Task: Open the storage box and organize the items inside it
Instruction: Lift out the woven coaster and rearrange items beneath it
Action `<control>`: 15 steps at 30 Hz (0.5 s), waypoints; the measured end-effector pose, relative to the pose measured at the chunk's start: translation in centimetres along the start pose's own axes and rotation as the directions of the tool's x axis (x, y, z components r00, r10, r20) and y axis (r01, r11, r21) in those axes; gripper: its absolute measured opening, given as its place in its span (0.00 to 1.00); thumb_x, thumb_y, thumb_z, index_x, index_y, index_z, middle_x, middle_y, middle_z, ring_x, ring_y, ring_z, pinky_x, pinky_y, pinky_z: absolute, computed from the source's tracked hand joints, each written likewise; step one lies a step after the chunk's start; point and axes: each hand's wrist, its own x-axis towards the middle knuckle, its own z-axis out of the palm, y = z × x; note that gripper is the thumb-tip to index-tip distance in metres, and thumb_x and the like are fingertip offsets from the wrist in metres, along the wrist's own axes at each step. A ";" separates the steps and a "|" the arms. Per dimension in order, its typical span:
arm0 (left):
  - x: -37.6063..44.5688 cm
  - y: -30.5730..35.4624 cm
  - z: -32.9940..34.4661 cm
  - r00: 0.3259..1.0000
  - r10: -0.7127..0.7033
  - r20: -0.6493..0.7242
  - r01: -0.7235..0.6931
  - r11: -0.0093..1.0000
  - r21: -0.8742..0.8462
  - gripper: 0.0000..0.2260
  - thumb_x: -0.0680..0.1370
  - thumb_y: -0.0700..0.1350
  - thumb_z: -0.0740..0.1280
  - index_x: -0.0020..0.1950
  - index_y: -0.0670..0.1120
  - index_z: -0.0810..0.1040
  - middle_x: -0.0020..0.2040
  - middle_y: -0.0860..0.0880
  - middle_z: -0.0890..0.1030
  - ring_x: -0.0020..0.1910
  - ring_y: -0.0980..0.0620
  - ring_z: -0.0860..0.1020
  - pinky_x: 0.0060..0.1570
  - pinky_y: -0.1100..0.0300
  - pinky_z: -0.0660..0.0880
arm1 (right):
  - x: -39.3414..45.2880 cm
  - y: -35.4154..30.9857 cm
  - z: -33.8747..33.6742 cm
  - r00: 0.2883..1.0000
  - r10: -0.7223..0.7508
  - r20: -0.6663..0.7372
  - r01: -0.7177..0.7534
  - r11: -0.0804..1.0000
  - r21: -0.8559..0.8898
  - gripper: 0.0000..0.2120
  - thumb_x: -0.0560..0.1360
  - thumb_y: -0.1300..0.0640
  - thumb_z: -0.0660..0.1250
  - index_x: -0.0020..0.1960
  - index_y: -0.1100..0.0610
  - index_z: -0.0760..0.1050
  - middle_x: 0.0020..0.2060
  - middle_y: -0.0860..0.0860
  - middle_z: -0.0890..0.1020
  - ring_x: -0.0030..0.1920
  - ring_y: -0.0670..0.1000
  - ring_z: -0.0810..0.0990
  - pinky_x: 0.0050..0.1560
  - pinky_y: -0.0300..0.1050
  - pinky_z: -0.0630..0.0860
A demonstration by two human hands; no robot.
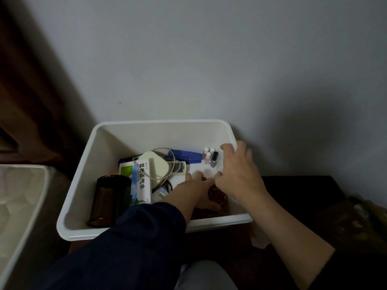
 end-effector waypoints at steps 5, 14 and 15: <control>-0.1 0.0 -0.1 1.000 0.002 -0.002 -0.002 1.000 0.029 0.48 0.75 0.67 0.72 0.85 0.61 0.45 0.83 0.44 0.53 0.82 0.35 0.49 0.74 0.31 0.64 | -0.2 -0.1 -0.2 1.000 -0.008 -0.008 0.008 1.000 -0.003 0.31 0.71 0.51 0.74 0.68 0.49 0.64 0.66 0.55 0.63 0.62 0.56 0.67 0.45 0.43 0.71; 1.2 -0.8 0.1 1.000 0.013 -0.020 -0.012 0.998 0.056 0.52 0.72 0.70 0.73 0.84 0.63 0.41 0.82 0.47 0.56 0.82 0.37 0.51 0.73 0.32 0.65 | -0.1 -0.1 -0.1 1.000 -0.008 -0.004 0.008 1.000 -0.001 0.31 0.70 0.49 0.75 0.69 0.49 0.64 0.66 0.55 0.63 0.63 0.55 0.67 0.46 0.43 0.72; 1.2 -0.8 0.2 1.000 0.013 -0.023 -0.012 0.998 0.055 0.52 0.72 0.70 0.73 0.84 0.63 0.42 0.82 0.46 0.56 0.82 0.37 0.52 0.73 0.32 0.65 | -0.1 -0.1 -0.1 1.000 -0.007 -0.011 0.007 1.000 -0.001 0.31 0.71 0.49 0.74 0.68 0.49 0.65 0.66 0.54 0.64 0.63 0.55 0.67 0.47 0.44 0.73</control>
